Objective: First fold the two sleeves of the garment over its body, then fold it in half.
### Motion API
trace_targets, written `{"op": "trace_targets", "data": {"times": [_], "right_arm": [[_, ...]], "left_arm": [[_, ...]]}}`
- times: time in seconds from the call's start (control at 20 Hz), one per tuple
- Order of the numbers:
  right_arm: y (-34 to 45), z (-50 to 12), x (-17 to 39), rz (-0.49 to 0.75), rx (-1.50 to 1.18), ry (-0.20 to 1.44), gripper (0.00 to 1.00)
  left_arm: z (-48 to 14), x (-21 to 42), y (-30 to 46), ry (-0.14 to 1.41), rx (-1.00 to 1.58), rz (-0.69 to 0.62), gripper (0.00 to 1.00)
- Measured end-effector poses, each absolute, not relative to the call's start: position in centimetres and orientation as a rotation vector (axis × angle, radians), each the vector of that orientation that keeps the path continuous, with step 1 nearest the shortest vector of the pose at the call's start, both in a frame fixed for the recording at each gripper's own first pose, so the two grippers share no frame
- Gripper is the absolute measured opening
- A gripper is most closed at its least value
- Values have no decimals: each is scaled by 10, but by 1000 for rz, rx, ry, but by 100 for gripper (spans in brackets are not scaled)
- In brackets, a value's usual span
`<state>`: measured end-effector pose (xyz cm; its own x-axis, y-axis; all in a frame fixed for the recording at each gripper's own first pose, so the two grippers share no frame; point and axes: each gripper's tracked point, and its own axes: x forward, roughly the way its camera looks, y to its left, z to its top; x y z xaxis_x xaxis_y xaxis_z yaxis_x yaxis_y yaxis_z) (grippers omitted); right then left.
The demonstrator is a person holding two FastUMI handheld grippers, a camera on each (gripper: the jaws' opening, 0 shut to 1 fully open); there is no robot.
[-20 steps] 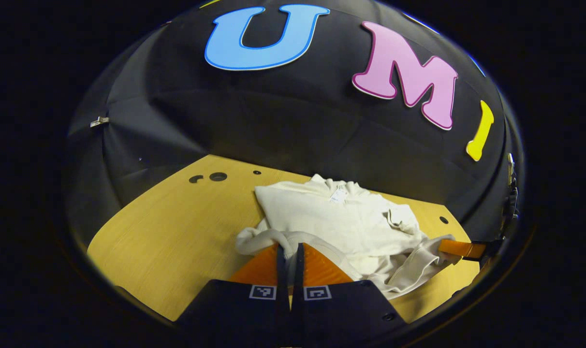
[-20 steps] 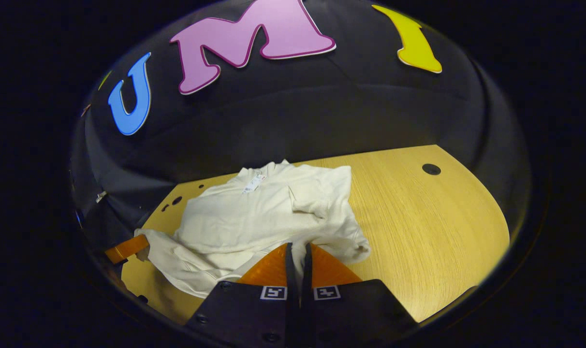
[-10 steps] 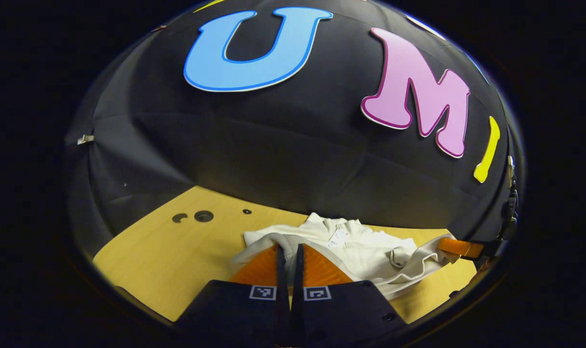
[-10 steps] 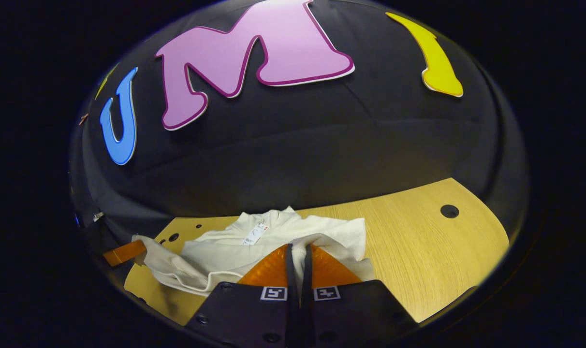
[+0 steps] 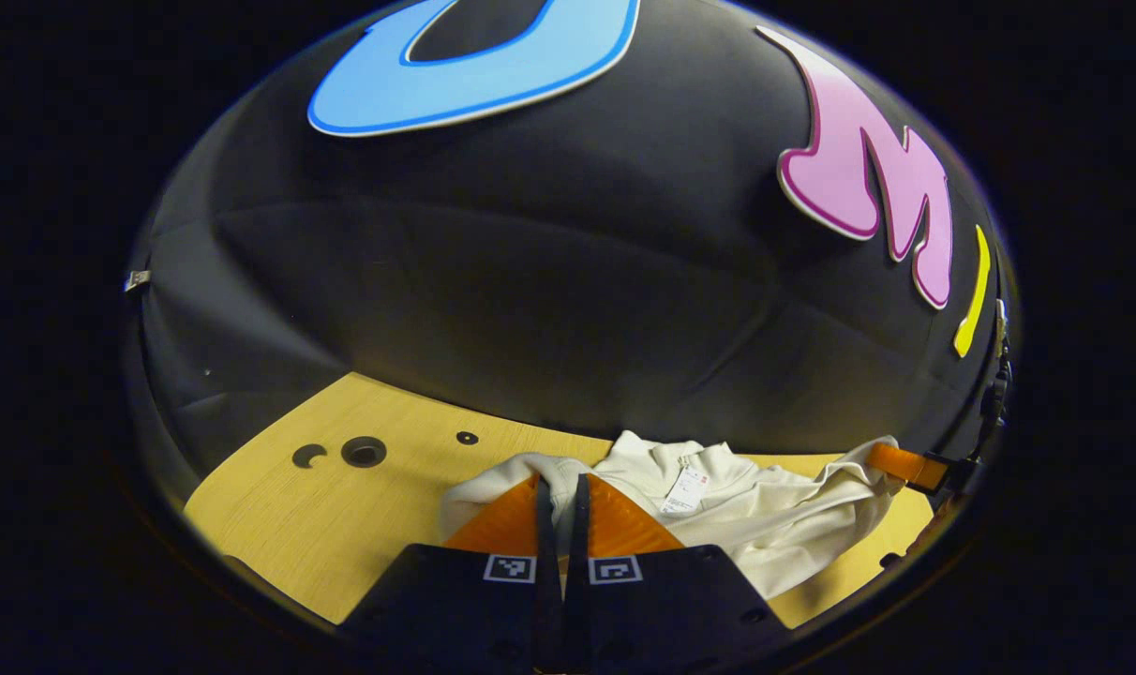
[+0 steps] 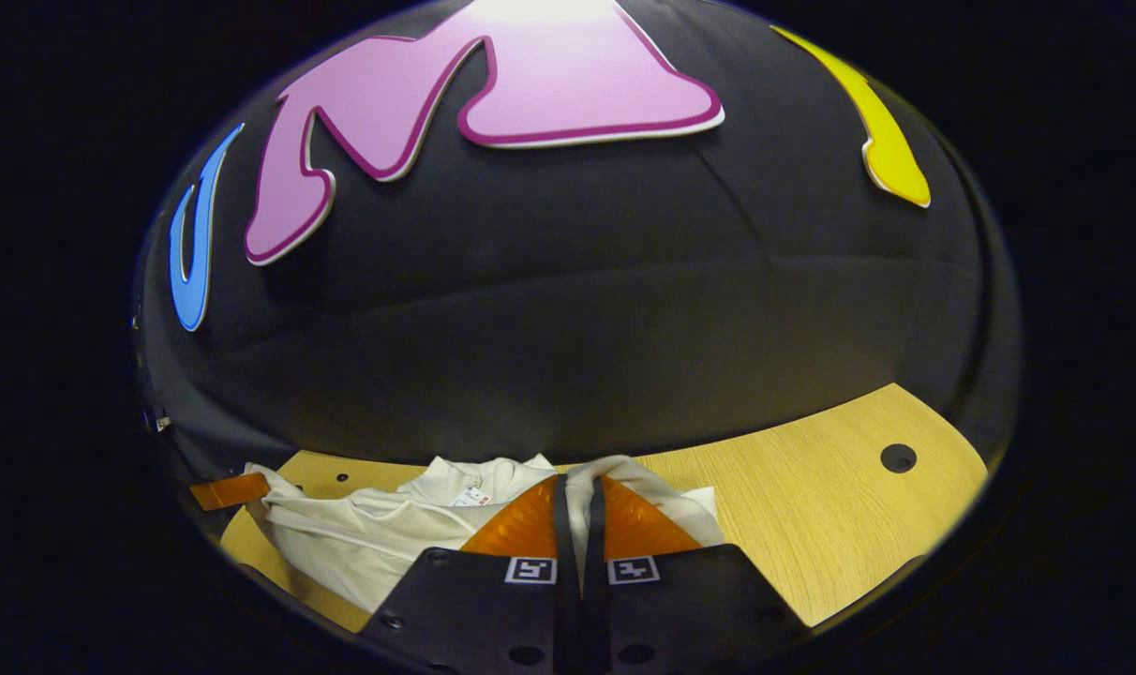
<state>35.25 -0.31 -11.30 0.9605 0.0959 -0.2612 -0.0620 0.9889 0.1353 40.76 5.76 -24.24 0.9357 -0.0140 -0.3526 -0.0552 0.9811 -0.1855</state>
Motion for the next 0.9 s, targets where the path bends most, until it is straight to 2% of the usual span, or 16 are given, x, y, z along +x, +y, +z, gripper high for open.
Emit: {"op": "trace_targets", "data": {"times": [0.15, 0.35, 0.4, 0.5, 0.65, 0.85, 0.9], "right_arm": [[-3, -132, 363, 77, 117, 273, 5], [-3, -153, 372, 63, 112, 289, 5], [-5, -155, 373, 59, 115, 291, 0], [-4, -156, 372, 71, 132, 291, 13], [-1, -152, 368, 105, 165, 292, 18], [0, -136, 358, 127, 146, 291, 67], [-4, -126, 353, 127, 125, 275, 81]], "left_arm": [[-267, 428, 51, 417, -169, -4, 6], [-281, 445, 43, 411, -113, 15, 6], [-283, 448, 44, 408, -102, 27, 6], [-287, 448, 44, 411, -66, 34, 12], [-279, 445, 41, 411, -53, 47, 23], [-231, 432, 40, 329, -71, 70, 100], [-218, 426, 41, 314, -61, 78, 92]]}}
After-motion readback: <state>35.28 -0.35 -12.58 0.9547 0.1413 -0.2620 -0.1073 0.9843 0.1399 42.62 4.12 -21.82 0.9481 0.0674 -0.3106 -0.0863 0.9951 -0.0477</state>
